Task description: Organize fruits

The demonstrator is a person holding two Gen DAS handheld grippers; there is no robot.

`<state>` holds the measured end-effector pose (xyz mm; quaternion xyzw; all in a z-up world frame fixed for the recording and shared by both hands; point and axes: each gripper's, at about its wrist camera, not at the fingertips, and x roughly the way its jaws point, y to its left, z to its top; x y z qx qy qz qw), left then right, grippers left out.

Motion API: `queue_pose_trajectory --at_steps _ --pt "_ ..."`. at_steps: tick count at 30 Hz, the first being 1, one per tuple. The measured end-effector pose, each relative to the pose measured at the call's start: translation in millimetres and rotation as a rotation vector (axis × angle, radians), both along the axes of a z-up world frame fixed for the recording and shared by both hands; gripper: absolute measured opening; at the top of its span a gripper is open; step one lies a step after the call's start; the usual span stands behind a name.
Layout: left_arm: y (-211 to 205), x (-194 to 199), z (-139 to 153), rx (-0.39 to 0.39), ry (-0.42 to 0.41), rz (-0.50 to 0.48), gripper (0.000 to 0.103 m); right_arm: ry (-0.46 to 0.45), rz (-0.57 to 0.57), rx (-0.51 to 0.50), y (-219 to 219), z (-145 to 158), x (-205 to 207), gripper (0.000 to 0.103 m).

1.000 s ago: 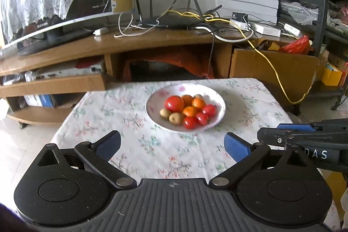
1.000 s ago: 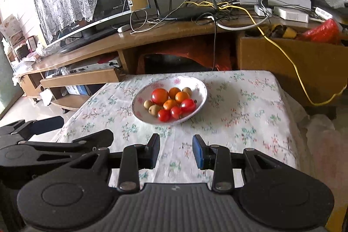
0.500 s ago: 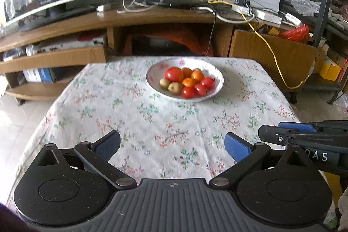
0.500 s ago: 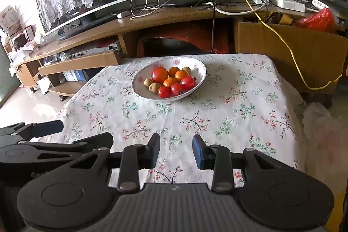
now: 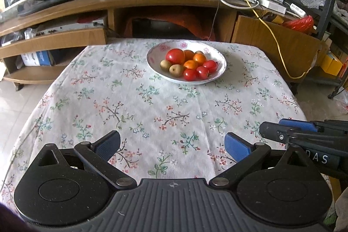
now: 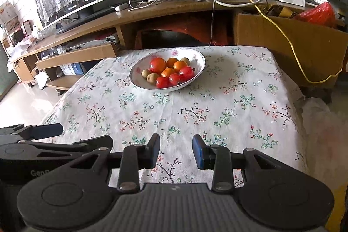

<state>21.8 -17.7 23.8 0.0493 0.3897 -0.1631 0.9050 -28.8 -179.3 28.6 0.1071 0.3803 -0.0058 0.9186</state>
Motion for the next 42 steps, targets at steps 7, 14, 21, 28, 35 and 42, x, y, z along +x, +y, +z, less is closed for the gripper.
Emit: queue_pose_trajectory --at_steps 7,14,21,28,35,42 --pt "-1.4 0.3 -3.1 0.02 0.01 0.01 0.103 0.012 0.004 0.003 0.4 -4.4 1.7 0.035" --pt "-2.0 0.2 -5.7 0.036 0.013 0.035 0.102 0.018 0.012 0.002 1.5 -6.5 2.9 0.035" --pt "-1.2 1.0 -7.8 0.031 0.03 0.039 0.103 0.024 0.011 0.004 0.7 -8.6 3.0 0.035" --pt "-2.9 1.1 -7.4 0.047 0.027 0.036 0.103 0.025 0.011 0.005 0.8 -9.4 2.5 0.035" --pt "-3.9 0.9 -8.5 0.065 0.03 0.031 0.103 0.031 0.011 -0.002 1.8 -10.7 2.5 0.035" --pt "-0.3 2.0 -10.8 0.047 0.048 0.054 0.103 0.031 0.018 -0.003 3.8 -10.4 0.9 0.035"
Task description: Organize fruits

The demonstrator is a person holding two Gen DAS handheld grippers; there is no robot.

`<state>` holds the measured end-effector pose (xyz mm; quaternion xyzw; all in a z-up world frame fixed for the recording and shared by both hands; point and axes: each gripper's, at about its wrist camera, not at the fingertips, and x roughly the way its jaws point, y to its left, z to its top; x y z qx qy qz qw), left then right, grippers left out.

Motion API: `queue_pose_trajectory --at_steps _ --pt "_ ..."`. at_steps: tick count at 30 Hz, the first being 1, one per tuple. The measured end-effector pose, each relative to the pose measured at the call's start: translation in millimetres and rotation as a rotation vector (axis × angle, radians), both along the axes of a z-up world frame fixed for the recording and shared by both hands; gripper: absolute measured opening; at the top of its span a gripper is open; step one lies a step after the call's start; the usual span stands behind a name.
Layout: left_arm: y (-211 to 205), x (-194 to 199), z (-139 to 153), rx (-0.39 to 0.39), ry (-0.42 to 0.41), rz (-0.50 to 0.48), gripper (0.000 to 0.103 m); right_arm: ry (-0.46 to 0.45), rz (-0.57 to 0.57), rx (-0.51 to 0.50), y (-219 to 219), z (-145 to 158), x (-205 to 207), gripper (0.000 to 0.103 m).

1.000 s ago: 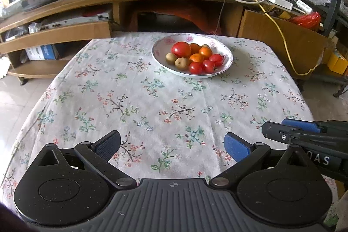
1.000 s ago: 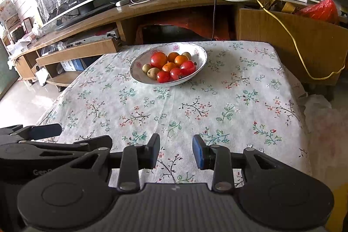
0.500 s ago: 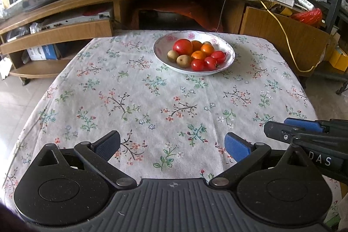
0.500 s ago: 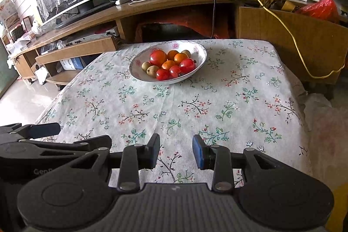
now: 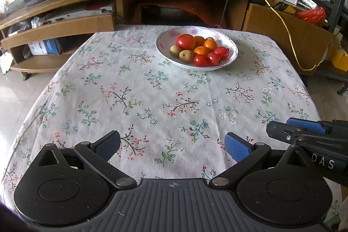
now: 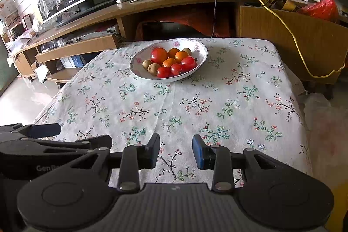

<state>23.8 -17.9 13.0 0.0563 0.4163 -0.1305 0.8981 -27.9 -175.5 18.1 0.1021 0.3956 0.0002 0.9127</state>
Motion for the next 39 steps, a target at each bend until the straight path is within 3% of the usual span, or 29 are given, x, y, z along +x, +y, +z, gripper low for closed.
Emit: queue_pose_trajectory --at_steps 39 --pt "-0.1 -3.7 2.3 0.028 -0.036 0.011 0.103 0.023 0.008 -0.016 5.0 -4.5 -1.1 0.035"
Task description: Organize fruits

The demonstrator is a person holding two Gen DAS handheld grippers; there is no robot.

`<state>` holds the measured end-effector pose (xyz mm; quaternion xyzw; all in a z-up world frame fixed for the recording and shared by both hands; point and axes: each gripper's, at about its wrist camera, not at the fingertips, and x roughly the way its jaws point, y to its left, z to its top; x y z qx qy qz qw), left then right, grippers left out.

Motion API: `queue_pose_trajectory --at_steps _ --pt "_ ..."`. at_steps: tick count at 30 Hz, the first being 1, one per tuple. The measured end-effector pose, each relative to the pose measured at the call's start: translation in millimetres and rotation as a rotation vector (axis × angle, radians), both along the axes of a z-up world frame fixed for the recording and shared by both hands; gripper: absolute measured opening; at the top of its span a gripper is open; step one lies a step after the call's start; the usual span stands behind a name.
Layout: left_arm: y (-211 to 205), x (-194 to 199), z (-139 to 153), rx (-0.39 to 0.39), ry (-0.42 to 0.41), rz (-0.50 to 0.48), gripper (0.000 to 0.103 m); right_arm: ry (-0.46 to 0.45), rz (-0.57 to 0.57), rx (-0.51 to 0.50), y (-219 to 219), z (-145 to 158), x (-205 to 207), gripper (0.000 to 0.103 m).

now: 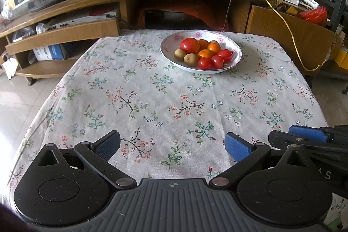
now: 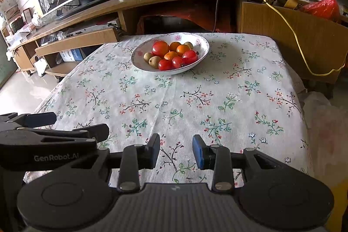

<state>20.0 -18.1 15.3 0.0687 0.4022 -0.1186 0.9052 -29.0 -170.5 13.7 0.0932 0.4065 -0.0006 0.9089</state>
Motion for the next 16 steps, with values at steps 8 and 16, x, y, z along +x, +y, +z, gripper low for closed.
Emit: queue_pose_trajectory --at_steps 8,16 --pt "-0.3 -0.6 -0.1 0.004 0.0 0.002 0.103 0.005 0.0 -0.004 0.8 -1.0 -0.5 0.035" --pt "0.3 -0.8 -0.3 0.007 0.001 0.007 0.103 0.005 0.0 -0.003 0.9 -1.1 -0.4 0.035"
